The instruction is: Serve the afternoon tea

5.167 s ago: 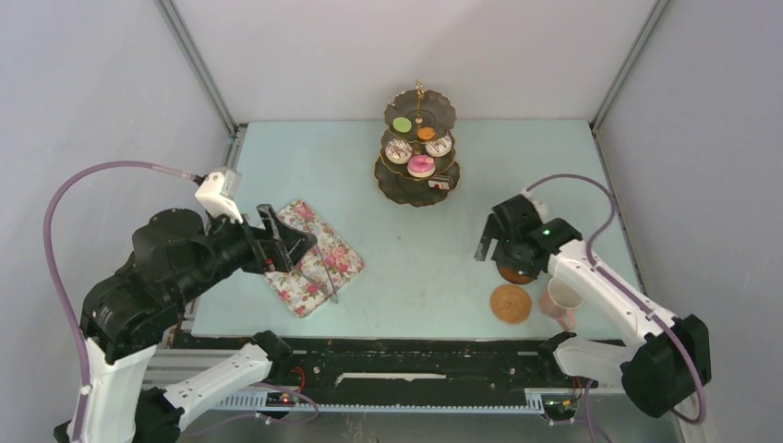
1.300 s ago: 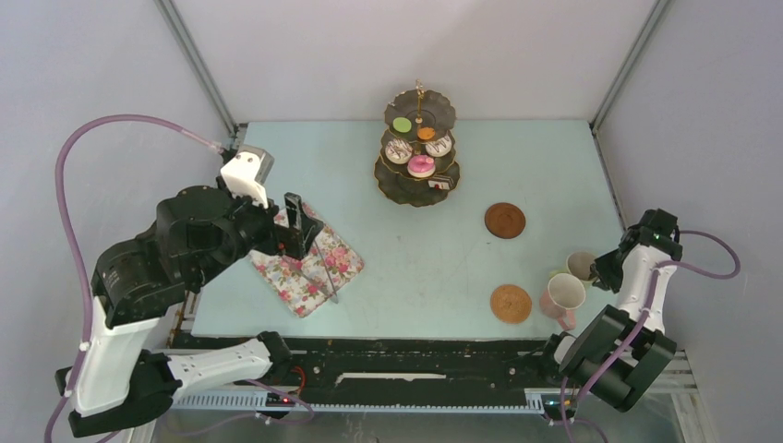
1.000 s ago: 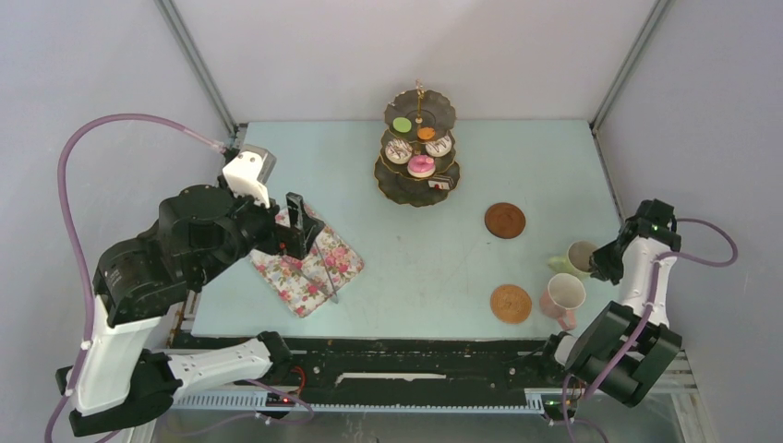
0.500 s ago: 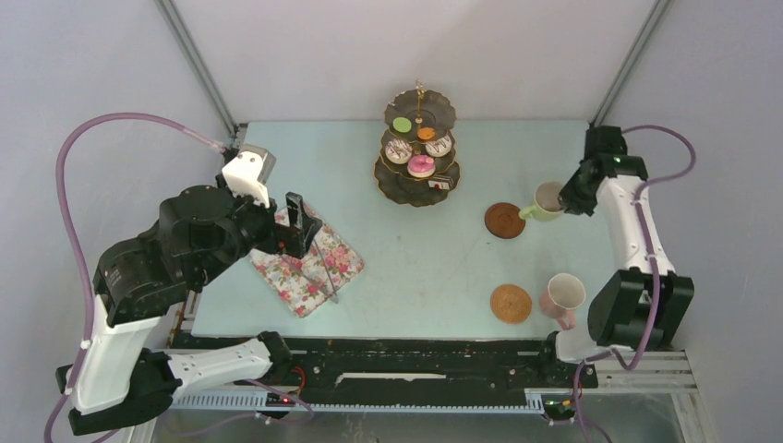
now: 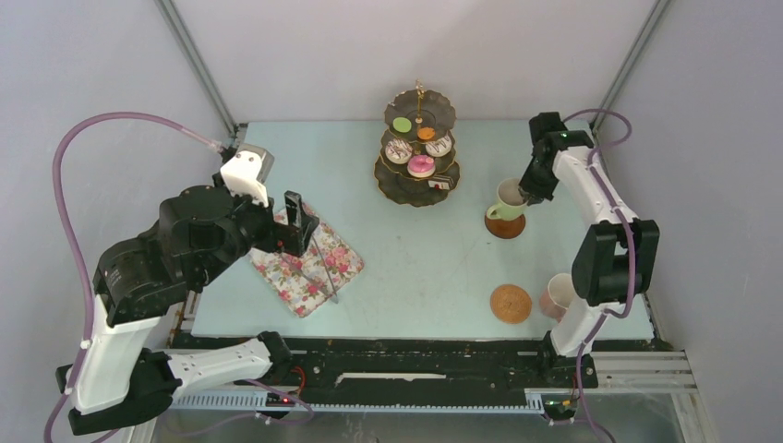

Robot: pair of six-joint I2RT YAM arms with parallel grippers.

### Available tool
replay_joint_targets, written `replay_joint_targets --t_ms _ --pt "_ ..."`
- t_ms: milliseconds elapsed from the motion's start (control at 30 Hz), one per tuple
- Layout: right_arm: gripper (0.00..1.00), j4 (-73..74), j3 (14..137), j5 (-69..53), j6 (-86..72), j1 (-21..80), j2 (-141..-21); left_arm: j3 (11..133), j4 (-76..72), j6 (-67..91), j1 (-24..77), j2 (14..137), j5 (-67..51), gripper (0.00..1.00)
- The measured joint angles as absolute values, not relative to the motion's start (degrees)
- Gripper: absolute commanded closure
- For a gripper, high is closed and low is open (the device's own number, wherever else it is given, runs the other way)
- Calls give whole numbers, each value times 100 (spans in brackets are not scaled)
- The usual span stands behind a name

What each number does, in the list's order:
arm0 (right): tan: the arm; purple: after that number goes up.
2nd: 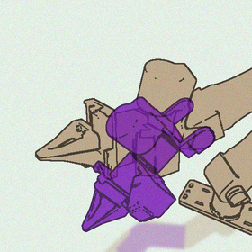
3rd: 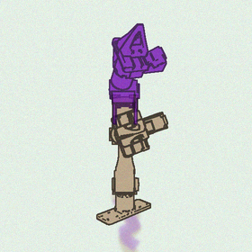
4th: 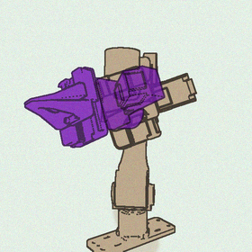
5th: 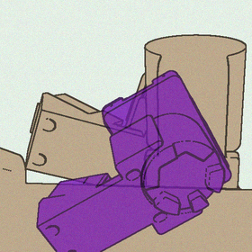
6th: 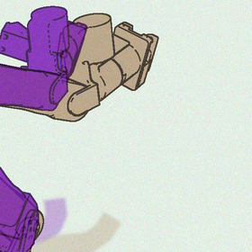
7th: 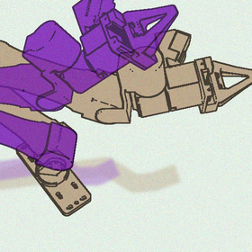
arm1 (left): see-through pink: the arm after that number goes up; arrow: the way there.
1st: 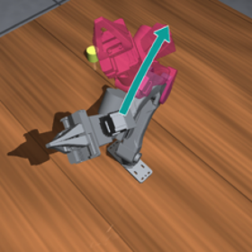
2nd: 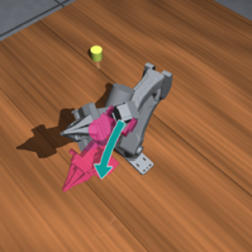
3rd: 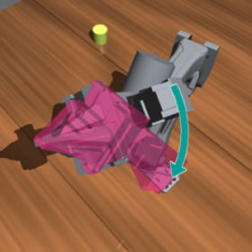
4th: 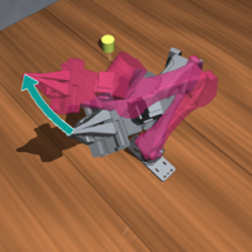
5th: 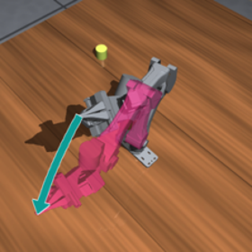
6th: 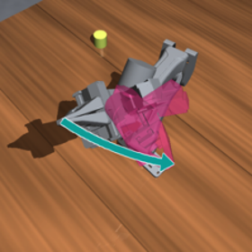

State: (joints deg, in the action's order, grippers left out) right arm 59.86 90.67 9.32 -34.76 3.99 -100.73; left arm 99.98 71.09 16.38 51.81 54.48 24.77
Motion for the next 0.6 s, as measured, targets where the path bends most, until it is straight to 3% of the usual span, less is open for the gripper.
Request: replay_joint_targets --t_ms 600 --pt "100 5907 9070 950 -3562 517 -10556 10090 7131 1594 5186 5450 2543 2"
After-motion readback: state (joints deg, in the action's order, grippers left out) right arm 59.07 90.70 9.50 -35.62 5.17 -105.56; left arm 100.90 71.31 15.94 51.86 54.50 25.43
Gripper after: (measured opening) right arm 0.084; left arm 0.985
